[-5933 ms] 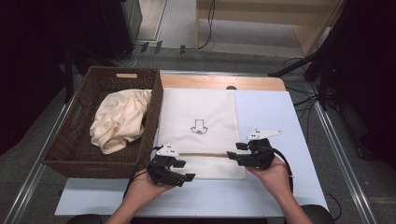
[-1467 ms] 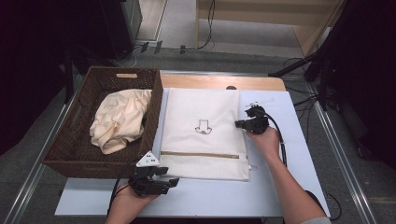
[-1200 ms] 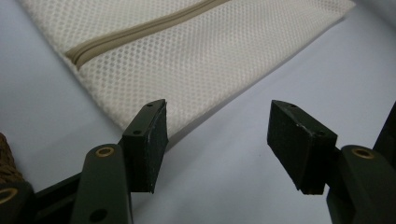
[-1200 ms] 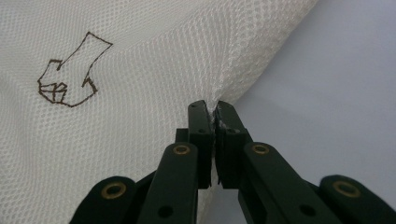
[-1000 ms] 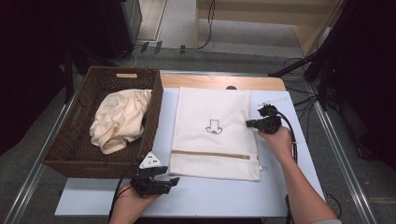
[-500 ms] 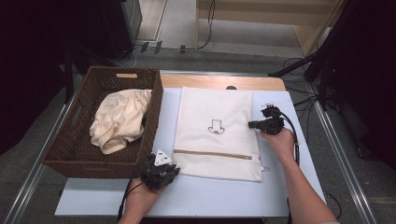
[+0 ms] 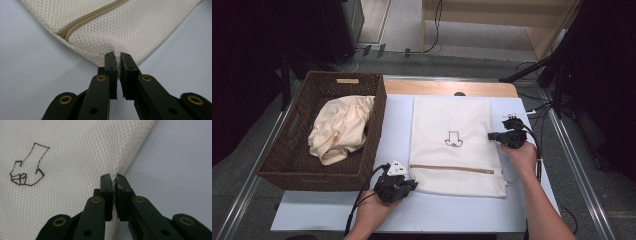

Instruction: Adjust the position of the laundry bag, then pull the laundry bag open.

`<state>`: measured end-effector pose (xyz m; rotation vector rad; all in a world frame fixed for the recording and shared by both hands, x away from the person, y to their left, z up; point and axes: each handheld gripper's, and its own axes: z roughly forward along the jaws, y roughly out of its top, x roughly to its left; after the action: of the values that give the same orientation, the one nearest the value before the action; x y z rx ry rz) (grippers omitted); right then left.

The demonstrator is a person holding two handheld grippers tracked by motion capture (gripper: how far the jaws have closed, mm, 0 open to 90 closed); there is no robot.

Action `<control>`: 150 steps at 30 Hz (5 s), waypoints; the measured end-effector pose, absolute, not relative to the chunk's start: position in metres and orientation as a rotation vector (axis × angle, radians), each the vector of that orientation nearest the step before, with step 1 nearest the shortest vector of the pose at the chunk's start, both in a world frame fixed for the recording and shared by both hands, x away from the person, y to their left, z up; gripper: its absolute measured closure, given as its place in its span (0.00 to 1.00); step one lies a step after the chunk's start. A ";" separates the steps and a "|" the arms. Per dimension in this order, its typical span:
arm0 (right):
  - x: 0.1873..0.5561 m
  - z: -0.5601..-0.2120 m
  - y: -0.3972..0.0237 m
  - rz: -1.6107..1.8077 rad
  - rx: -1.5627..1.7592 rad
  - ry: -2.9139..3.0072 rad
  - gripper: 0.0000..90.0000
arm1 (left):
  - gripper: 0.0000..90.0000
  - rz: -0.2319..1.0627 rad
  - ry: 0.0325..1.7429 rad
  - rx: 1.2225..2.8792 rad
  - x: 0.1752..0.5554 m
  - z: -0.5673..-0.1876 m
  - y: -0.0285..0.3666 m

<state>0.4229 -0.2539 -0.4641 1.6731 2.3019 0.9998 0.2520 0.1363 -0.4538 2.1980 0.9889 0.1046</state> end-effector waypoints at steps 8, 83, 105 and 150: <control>0.424 -0.468 -0.261 1.001 1.710 2.268 0.96 | 0.94 0.063 0.954 2.209 0.252 -0.454 0.128; 0.287 -0.435 -0.249 1.205 1.373 2.264 0.46 | 0.36 -0.117 0.793 2.176 0.308 -0.418 0.101; 0.270 -0.448 -0.278 1.131 1.450 2.221 0.53 | 0.39 -0.106 0.751 2.181 0.314 -0.429 0.081; 0.304 -0.464 -0.265 1.034 1.607 2.346 0.93 | 0.64 -0.114 0.696 2.187 0.310 -0.430 0.076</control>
<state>0.3039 -0.2652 -0.4639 1.6071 2.3458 1.0337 0.3096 0.0765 -0.4304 2.1871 0.6962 -0.1136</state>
